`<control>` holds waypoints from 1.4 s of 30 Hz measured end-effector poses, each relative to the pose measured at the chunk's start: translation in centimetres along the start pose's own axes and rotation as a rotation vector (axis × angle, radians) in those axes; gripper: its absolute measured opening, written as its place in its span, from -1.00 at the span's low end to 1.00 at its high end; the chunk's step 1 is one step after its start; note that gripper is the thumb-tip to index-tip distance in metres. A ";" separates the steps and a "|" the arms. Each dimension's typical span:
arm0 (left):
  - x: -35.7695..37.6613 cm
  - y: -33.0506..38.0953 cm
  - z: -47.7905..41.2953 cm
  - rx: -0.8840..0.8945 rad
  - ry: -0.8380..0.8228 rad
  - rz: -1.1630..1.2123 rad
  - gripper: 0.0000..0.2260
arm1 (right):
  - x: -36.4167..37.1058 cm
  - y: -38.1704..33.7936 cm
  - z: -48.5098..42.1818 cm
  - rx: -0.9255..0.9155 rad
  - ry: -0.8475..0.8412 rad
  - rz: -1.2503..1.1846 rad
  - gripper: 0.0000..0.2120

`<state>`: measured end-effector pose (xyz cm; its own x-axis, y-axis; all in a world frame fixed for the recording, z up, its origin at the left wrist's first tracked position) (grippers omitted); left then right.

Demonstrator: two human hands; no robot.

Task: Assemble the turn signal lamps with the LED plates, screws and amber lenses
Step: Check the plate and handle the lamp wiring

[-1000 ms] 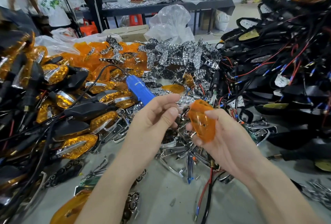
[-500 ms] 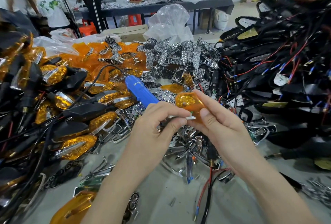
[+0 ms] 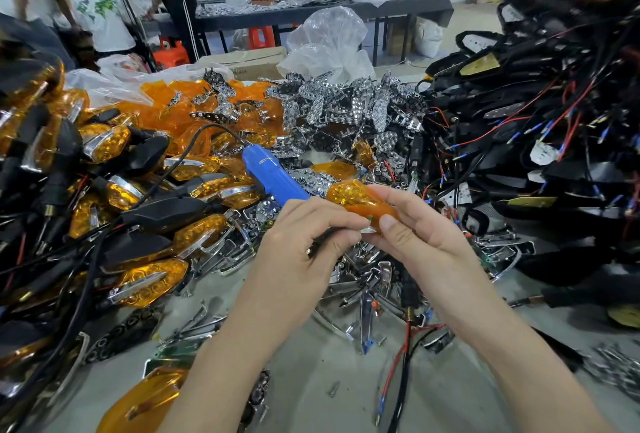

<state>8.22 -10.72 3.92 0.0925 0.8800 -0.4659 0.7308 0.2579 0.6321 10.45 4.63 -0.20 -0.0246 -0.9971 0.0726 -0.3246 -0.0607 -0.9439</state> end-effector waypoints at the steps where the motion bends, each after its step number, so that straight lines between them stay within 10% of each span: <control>1: 0.0 -0.1 0.0 0.000 0.002 -0.004 -0.89 | 0.0 -0.1 0.0 -0.003 -0.005 0.013 -0.68; 17: 0.0 -0.4 0.1 0.001 0.027 -0.040 -0.90 | 0.7 -1.3 0.0 -0.046 0.001 0.229 -0.55; 25: -0.5 -2.3 0.4 -0.323 0.060 0.242 -0.57 | 0.0 -1.6 0.1 -0.059 0.035 0.216 -0.57; 42: -0.8 -1.5 0.3 -0.240 -0.006 0.213 -0.68 | 0.5 -2.2 0.3 -0.079 -0.009 0.194 -0.66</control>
<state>7.23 -11.94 3.21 0.2313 0.9220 -0.3106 0.5141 0.1552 0.8436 11.46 4.24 1.77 -0.0852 -0.9901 -0.1117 -0.3874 0.1362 -0.9118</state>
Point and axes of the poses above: each hand's wrist, its own z-axis away from the middle knuckle, its own x-axis out of the palm, y = z × x, the point moved 6 cm from there along -z, towards the middle knuckle, and after that the axes turned 3 degrees about z, right-handed, at the moved point
